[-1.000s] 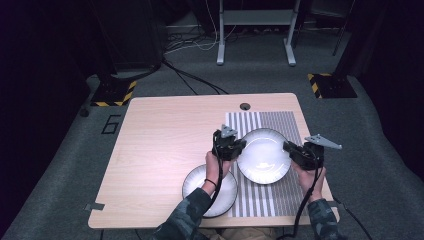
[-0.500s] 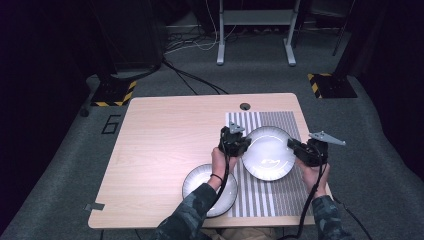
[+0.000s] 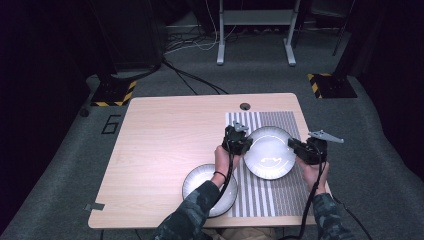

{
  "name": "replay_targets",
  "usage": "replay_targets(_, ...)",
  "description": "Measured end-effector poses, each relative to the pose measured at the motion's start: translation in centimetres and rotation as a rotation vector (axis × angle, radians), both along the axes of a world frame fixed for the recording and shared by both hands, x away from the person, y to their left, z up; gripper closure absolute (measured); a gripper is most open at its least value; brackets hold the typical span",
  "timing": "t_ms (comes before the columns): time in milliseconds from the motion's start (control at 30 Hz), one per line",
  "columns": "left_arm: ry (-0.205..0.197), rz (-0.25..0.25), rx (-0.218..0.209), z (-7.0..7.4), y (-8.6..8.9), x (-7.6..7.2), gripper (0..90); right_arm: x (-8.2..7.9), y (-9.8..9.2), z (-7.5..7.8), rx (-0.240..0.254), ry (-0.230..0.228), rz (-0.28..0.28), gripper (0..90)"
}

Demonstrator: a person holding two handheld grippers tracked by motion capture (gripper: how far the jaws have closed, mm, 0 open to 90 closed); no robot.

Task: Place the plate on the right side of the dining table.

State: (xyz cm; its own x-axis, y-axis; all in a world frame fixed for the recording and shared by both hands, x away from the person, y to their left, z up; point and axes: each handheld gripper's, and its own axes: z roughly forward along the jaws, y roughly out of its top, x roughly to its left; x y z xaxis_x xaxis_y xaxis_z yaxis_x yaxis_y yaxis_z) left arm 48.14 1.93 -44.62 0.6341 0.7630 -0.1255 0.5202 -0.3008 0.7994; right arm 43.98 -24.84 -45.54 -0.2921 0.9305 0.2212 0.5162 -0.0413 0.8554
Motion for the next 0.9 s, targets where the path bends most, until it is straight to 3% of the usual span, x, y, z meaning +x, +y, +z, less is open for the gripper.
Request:
replay_targets(467, 0.027, 0.002, 0.045, -0.7, -0.7, 0.7, 79.8, 0.7, -0.1, -1.1, -0.006, 0.029, -0.011, 78.3)
replay_targets(900, 0.042, 0.005, 0.091, -1.2, -1.2, 1.4, 79.2, 1.2, 0.1, -1.7, -0.049, 0.036, -0.028, 77.8)
